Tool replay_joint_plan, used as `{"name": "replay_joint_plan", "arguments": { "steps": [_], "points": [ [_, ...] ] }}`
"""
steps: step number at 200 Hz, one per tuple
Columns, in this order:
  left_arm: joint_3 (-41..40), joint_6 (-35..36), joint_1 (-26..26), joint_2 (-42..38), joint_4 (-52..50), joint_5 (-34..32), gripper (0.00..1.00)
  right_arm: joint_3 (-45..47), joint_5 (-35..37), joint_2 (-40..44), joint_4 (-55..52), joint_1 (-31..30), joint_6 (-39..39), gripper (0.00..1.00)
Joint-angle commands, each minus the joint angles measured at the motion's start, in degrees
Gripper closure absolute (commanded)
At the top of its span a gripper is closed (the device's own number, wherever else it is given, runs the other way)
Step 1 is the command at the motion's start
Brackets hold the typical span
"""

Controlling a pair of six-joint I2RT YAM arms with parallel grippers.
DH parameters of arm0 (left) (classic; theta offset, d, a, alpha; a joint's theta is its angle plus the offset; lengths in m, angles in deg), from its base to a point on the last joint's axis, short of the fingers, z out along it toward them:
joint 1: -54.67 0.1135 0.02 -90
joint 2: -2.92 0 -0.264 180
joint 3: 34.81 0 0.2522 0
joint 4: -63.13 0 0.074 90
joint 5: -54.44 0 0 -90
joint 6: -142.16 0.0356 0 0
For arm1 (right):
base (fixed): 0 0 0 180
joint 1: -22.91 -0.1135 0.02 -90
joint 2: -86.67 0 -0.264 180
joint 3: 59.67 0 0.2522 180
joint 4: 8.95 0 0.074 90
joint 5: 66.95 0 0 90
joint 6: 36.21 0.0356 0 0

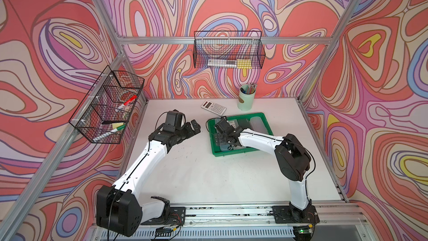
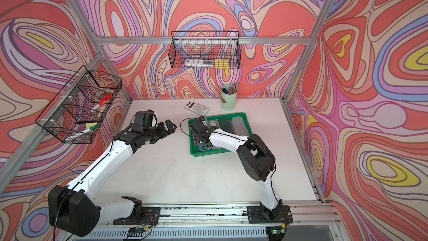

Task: Put the pencil case into the storage box
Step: Place the pencil case at the storage box.

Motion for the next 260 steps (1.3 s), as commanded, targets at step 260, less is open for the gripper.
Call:
{"name": "replay_joint_plan", "arguments": {
  "steps": [260],
  "points": [
    [-2.0,1.8,-0.4,-0.2,0.4,-1.4,0.01,3.0,-0.6,7.7,1.2,3.1,-2.1,0.11]
  ]
}}
